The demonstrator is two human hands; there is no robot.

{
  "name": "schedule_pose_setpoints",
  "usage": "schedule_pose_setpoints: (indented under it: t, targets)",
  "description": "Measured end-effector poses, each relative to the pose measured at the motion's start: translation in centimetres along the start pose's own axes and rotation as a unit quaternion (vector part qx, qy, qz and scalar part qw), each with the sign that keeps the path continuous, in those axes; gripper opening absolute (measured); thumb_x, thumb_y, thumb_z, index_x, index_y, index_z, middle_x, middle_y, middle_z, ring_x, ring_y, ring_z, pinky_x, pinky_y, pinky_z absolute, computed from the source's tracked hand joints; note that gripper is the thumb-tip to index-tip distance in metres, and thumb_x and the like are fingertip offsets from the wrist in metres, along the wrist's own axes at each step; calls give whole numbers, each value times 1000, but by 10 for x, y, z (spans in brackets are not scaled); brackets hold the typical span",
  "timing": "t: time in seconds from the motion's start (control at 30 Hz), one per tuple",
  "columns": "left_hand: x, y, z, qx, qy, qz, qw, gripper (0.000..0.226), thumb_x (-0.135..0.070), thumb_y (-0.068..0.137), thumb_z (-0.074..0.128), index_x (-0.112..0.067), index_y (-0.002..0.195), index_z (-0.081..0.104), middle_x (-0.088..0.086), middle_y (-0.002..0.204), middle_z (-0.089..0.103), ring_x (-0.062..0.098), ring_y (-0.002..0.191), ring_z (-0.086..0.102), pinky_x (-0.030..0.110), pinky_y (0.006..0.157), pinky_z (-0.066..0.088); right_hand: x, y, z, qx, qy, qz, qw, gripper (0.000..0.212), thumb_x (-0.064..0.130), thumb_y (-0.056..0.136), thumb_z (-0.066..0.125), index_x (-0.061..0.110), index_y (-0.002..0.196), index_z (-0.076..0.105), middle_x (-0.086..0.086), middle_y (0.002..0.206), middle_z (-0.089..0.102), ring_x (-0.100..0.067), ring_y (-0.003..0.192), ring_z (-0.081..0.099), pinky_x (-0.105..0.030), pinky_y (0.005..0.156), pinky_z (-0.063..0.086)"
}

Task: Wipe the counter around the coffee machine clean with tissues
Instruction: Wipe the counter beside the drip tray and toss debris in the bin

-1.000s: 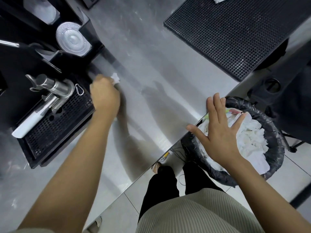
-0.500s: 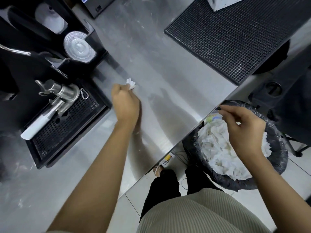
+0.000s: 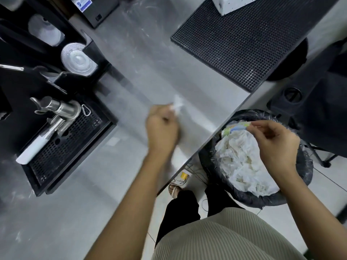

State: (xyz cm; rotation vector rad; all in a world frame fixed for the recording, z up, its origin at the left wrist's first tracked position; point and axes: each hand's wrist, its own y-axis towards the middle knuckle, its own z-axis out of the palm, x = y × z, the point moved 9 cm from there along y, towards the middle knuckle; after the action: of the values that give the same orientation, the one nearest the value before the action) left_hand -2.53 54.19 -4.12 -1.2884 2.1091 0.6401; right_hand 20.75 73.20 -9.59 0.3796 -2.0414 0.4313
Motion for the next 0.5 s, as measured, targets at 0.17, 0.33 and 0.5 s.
schedule_pose_setpoints:
  t: [0.17,0.33,0.5]
  targets:
    - [74,19,-48,-70,154,-83,982,19,-1,87,50,7,91,67,29,89,59,41,84,57,33,72,38,-15,-3,-16,-23,15,1,1000,15,27,90,67,14,94,73,-2,86,73,-17,76,66,-20,69,52]
    - [-1,-38,21,-30,71,30,997,29,5,86,54,0,111,68,12,91,56,14,75,50,7,76,32,-23,-7,-25,-53,-3,5,999,11,18,92,65,11,97,71,3,84,68,5,69,59,-4,66,42]
    - [-64,-59,86,157,-58,109,980,26,0,89,58,-6,111,70,-2,88,55,-2,68,49,6,71,39,-20,-7,-25,-47,13,2,999,10,20,93,64,13,97,71,4,88,70,-8,75,63,-16,72,50]
